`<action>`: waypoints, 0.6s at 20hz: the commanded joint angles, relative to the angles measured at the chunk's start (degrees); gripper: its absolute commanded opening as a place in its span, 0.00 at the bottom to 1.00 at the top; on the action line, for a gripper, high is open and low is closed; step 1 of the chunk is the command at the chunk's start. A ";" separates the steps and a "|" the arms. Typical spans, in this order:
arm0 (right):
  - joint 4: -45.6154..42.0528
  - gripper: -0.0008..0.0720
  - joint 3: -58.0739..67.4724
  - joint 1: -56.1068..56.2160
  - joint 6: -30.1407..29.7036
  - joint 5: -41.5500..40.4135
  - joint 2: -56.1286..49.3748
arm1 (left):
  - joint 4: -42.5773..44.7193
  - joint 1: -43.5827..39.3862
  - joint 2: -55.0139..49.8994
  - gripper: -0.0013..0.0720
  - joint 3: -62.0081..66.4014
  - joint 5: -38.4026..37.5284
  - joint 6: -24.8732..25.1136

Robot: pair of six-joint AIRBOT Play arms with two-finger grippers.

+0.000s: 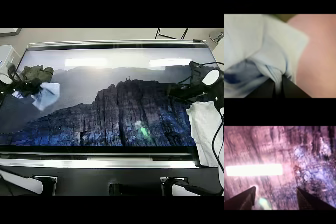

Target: Fold the clothes and pants, and hang the long-sleeved shirts on hangers.

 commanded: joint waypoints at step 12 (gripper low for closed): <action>-1.11 0.79 7.23 0.04 -2.73 13.18 8.74 | -2.51 -51.93 36.52 0.05 -29.77 5.03 -5.86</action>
